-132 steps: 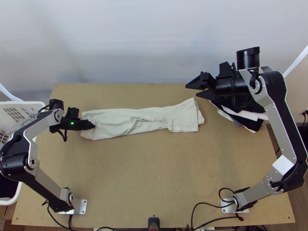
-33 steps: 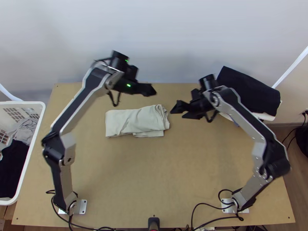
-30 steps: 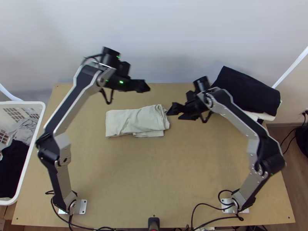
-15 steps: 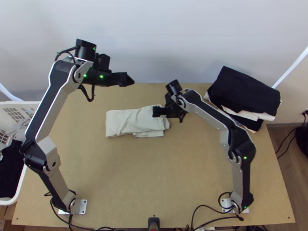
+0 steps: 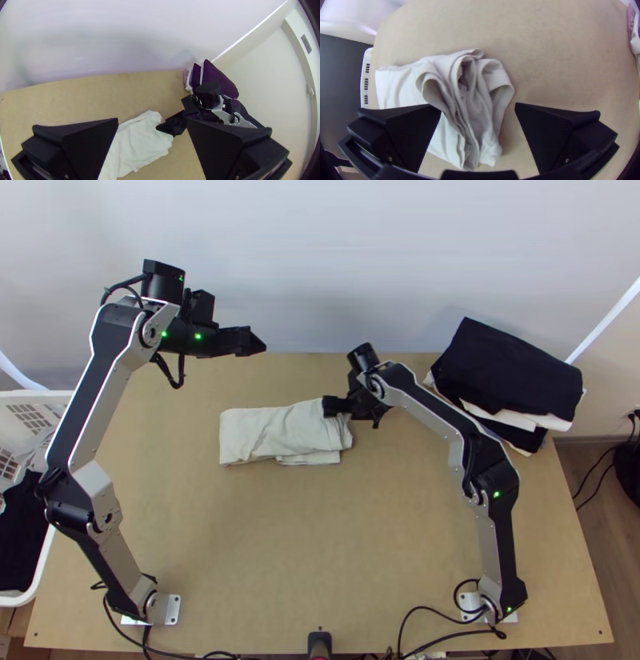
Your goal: Fold the t-shirt
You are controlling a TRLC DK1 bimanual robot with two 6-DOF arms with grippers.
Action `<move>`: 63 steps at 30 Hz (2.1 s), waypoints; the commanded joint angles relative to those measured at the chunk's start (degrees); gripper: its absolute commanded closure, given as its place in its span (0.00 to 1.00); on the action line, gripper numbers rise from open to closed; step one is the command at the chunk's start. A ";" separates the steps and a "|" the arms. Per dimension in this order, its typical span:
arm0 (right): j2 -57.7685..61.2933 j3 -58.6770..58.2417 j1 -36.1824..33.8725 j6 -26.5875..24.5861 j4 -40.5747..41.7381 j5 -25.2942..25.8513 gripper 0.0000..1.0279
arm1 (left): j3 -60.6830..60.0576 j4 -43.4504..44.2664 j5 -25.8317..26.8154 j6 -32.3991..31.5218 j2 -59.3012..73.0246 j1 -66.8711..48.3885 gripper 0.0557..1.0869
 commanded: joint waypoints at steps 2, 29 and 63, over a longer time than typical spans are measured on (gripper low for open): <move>2.07 0.56 -1.42 -0.14 -1.47 -1.47 0.03 | -0.55 -0.55 0.09 0.96 -1.46 0.51 0.03; 9.45 5.22 -0.01 1.18 -2.26 -21.07 0.04 | -0.99 -3.10 0.09 2.02 -4.18 3.85 0.03; -15.33 23.85 -12.23 5.40 -6.31 -24.68 0.97 | -6.18 -3.63 0.09 2.63 -11.30 6.92 0.03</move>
